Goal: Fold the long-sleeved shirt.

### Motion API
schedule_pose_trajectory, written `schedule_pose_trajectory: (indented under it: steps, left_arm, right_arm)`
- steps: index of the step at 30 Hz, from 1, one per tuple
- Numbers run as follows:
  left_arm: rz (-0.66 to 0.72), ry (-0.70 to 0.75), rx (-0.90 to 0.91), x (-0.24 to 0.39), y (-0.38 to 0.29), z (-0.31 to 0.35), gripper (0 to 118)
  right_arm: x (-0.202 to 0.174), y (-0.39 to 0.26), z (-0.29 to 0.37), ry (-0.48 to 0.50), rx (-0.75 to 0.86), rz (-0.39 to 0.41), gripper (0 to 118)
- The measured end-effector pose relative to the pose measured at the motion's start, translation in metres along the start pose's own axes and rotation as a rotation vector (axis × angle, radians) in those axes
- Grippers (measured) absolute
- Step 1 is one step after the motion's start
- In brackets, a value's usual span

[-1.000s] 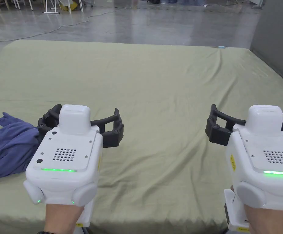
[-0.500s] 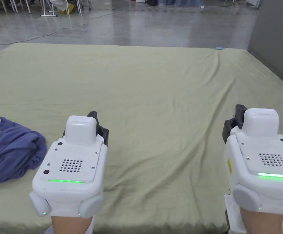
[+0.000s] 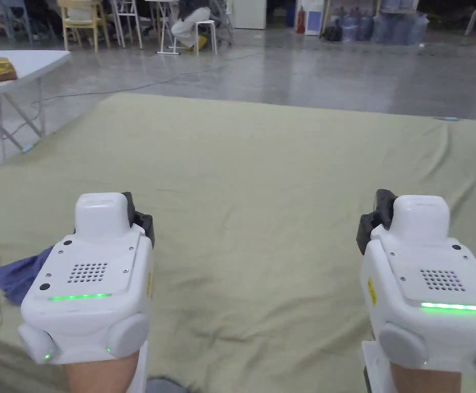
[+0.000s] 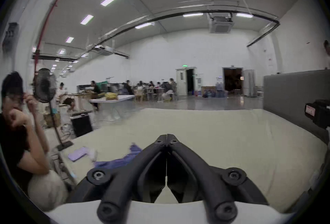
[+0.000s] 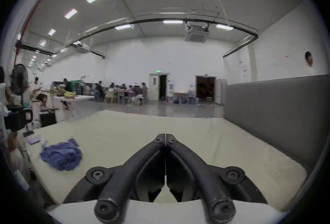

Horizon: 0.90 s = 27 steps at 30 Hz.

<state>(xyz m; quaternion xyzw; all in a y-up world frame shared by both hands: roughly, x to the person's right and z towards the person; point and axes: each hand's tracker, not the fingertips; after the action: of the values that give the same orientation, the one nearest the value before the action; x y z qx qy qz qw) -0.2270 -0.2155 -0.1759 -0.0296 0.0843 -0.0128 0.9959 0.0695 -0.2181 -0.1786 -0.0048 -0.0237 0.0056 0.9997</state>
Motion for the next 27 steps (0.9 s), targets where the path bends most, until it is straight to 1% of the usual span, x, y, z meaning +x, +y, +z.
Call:
schedule_pose_trajectory:
  steps: [3, 6, 9, 13, 14, 15, 16, 17, 18, 19, 20, 21, 22, 23, 26, 27]
  left_arm:
    - [0.029, 0.098, -0.039, -0.041, 0.001, 0.007, 0]
    - [0.05, 0.163, -0.062, -0.066, -0.003, 0.014, 0]
    - [0.04, 0.168, -0.08, -0.076, -0.003, 0.016, 0]
    - [0.055, 0.136, -0.123, -0.076, 0.001, 0.0, 0]
    - [0.05, 0.132, -0.16, -0.074, 0.001, -0.012, 5]
    - [0.036, 0.129, -0.215, -0.07, 0.002, -0.029, 26]
    - [0.04, 0.13, -0.268, -0.069, 0.001, -0.044, 64]
    - [0.052, 0.109, -0.345, -0.069, -0.002, -0.066, 94]
    - [0.087, 0.091, -0.422, -0.069, -0.008, -0.09, 114]
    - [0.116, 0.063, -0.483, -0.067, -0.015, -0.111, 118]
    - [0.133, 0.057, -0.566, -0.071, -0.026, -0.129, 118]
    - [0.107, -0.03, -0.612, -0.069, -0.035, -0.158, 118]
    - [0.073, -0.026, -0.678, -0.07, -0.045, -0.179, 118]
    - [0.049, 0.009, -0.737, -0.067, -0.058, -0.202, 118]
    - [-0.012, 0.068, -0.78, -0.072, -0.089, -0.249, 118]
    - [-0.025, 0.096, -0.795, -0.07, -0.099, -0.261, 116]
  right_arm:
    - [-0.048, -0.002, -0.009, 0.158, 0.006, -0.01, 0]
    - [-0.089, -0.006, -0.01, 0.261, 0.005, -0.005, 0]
    - [-0.109, -0.008, -0.014, 0.298, -0.008, -0.006, 0]
    - [-0.112, -0.01, -0.02, 0.315, -0.02, -0.011, 0]
    - [-0.11, -0.01, -0.019, 0.317, -0.021, -0.013, 0]
    - [-0.11, -0.011, -0.02, 0.317, -0.024, -0.01, 0]
    - [-0.109, -0.012, -0.021, 0.317, -0.028, -0.007, 0]
    - [-0.108, -0.013, -0.022, 0.315, -0.034, -0.004, 0]
    - [-0.107, -0.015, -0.021, 0.314, -0.04, -0.002, 0]
    - [-0.105, -0.016, -0.022, 0.315, -0.048, -0.002, 0]
    - [-0.103, -0.018, -0.023, 0.318, -0.06, -0.003, 0]
    - [-0.101, -0.021, -0.025, 0.316, -0.073, -0.004, 0]
    - [-0.1, -0.025, -0.025, 0.316, -0.076, -0.004, 0]
    - [-0.099, -0.028, -0.027, 0.314, -0.081, -0.003, 0]
    - [-0.095, -0.037, -0.036, 0.301, -0.114, 0.004, 0]
    - [-0.093, -0.04, -0.04, 0.3, -0.122, 0.003, 0]
